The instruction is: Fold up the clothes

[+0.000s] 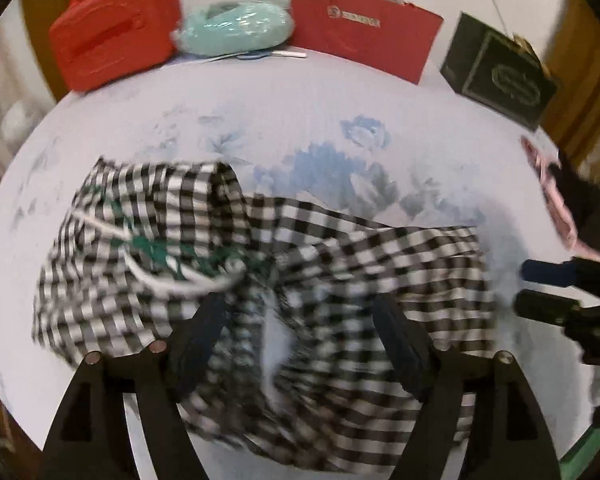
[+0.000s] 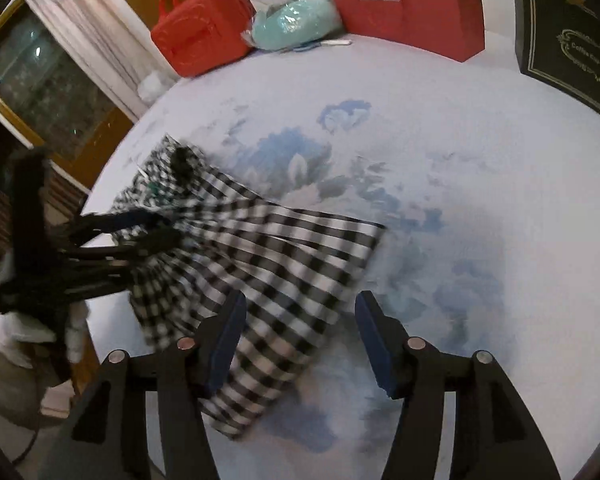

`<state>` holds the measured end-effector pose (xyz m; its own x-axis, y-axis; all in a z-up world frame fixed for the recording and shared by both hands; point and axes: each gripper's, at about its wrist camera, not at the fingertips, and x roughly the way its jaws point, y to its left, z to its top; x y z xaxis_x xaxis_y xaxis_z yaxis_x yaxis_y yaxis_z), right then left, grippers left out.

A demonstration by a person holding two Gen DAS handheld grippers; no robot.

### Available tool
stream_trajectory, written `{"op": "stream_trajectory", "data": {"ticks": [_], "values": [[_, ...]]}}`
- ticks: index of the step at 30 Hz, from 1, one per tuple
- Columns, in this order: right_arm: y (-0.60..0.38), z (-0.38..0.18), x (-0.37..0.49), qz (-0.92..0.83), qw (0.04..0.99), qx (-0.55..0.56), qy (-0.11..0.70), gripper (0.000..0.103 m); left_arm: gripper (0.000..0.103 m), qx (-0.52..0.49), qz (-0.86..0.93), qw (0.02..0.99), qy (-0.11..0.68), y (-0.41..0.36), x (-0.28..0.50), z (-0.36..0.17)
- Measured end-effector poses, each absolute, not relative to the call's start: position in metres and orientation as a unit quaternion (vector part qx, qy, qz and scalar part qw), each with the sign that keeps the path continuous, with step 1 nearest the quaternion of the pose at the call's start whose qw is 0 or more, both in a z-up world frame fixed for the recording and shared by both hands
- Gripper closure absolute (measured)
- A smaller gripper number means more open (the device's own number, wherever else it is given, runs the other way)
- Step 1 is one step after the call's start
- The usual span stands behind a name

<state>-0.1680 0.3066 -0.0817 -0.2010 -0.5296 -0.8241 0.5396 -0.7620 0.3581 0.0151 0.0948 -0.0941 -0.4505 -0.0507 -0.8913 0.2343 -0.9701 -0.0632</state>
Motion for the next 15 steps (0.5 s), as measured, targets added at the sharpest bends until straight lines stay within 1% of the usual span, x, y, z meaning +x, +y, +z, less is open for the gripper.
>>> {"op": "stream_trajectory", "data": {"ticks": [1, 2, 6, 8, 11, 15], "values": [[0.309, -0.083, -0.171, -0.773, 0.351, 0.529, 0.011, 0.034, 0.026, 0.517, -0.845, 0.095, 0.100, 0.100, 0.019, -0.094], [0.312, -0.085, -0.175, -0.770, 0.358, 0.528, 0.018, 0.028, 0.026, 0.516, -0.843, 0.105, 0.111, 0.105, 0.023, -0.094], [0.318, -0.092, -0.191, -0.751, 0.398, 0.522, 0.067, 0.029, 0.026, 0.522, -0.830, 0.144, 0.136, 0.133, 0.044, -0.100], [0.321, -0.094, -0.198, -0.733, 0.437, 0.513, 0.098, 0.035, 0.026, 0.517, -0.825, 0.176, 0.149, 0.151, 0.059, -0.099], [0.319, -0.096, -0.204, -0.706, 0.487, 0.494, 0.140, 0.035, 0.026, 0.508, -0.809, 0.229, 0.189, 0.176, 0.073, -0.102], [0.314, -0.098, -0.212, -0.673, 0.542, 0.469, 0.184, 0.035, 0.026, 0.512, -0.783, 0.278, 0.215, 0.202, 0.082, -0.105]]}}
